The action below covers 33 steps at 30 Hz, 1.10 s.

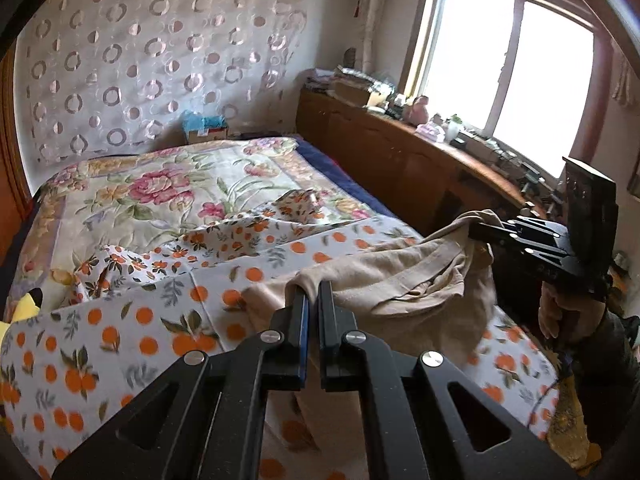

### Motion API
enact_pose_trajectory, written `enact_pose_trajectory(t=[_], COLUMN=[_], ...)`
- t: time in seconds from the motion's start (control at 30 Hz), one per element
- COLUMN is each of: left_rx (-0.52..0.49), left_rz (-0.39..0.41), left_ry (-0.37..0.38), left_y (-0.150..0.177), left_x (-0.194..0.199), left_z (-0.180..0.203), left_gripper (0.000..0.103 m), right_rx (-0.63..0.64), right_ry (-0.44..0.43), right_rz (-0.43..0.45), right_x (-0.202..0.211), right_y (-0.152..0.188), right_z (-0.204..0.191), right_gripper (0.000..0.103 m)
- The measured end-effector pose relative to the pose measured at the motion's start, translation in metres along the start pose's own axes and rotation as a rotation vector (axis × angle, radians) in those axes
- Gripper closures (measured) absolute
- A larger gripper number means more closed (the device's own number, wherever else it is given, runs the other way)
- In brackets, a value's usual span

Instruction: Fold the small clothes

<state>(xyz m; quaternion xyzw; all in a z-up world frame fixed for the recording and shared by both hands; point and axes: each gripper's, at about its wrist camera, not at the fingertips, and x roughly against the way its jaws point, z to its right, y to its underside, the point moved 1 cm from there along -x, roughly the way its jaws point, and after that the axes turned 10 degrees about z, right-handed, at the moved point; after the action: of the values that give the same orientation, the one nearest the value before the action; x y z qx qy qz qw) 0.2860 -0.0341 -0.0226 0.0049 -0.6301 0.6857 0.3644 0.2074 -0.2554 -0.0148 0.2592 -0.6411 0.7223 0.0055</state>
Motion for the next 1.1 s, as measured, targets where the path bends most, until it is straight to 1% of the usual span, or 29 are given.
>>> enact_pose_trajectory(t=[0.17, 0.27, 0.33, 0.43, 0.47, 0.5, 0.53, 0.57, 0.6, 0.67, 0.73, 0.77, 0.8, 0.87, 0.97, 1.1], left_rx=[0.028, 0.028, 0.024, 0.031, 0.027, 0.023, 0.017, 0.007, -0.004, -0.012, -0.014, -0.018, -0.024, -0.036, -0.057, -0.080], left_rz=[-0.077, -0.109, -0.112, -0.117, -0.114, -0.110, -0.104, -0.096, -0.087, -0.077, -0.086, -0.092, -0.094, -0.104, -0.152, -0.205], left_ry=[-0.010, -0.015, -0.018, -0.008, -0.003, -0.002, -0.004, -0.013, -0.024, -0.022, -0.007, -0.008, -0.008, -0.012, -0.015, -0.037], left_y=[0.013, 0.021, 0.022, 0.022, 0.022, 0.021, 0.021, 0.020, 0.020, 0.020, 0.023, 0.025, 0.027, 0.031, 0.039, 0.048], left_x=[-0.039, -0.052, -0.053, -0.053, -0.052, -0.050, -0.046, -0.042, -0.038, -0.030, -0.024, -0.021, -0.019, -0.019, -0.027, -0.043], left_z=[-0.021, -0.024, -0.024, -0.025, -0.024, -0.024, -0.024, -0.023, -0.022, -0.022, -0.020, -0.020, -0.020, -0.017, -0.017, -0.021], left_gripper=[0.099, 0.099, 0.099, 0.099, 0.098, 0.096, 0.094, 0.086, 0.072, 0.059, 0.051, 0.042, 0.035, 0.033, 0.032, 0.032], right_rx=[-0.020, -0.033, -0.034, -0.023, -0.015, -0.008, -0.005, -0.003, -0.004, 0.000, 0.017, 0.029, 0.038, 0.049, 0.082, 0.116], right_ry=[-0.012, -0.007, -0.007, 0.012, 0.025, 0.044, 0.063, 0.071, 0.074, 0.070, 0.065, 0.059, 0.053, 0.042, 0.029, 0.025], right_rz=[-0.064, -0.103, -0.118, -0.128, -0.128, -0.125, -0.117, -0.104, -0.097, -0.098, -0.106, -0.116, -0.129, -0.156, -0.194, -0.204], right_x=[-0.049, -0.069, -0.077, -0.074, -0.072, -0.068, -0.066, -0.053, -0.047, -0.038, -0.032, -0.030, -0.030, -0.033, -0.040, -0.057], right_y=[0.005, 0.009, 0.008, 0.000, -0.001, -0.003, -0.007, -0.008, -0.009, -0.008, -0.004, -0.001, 0.002, 0.008, 0.009, 0.000], right_z=[0.016, 0.025, 0.026, 0.023, 0.022, 0.021, 0.022, 0.016, 0.015, 0.012, 0.007, 0.004, 0.001, 0.000, -0.002, 0.001], right_gripper=[0.093, 0.093, 0.093, 0.084, 0.076, 0.070, 0.055, 0.049, 0.049, 0.048, 0.046, 0.046, 0.046, 0.046, 0.046, 0.046])
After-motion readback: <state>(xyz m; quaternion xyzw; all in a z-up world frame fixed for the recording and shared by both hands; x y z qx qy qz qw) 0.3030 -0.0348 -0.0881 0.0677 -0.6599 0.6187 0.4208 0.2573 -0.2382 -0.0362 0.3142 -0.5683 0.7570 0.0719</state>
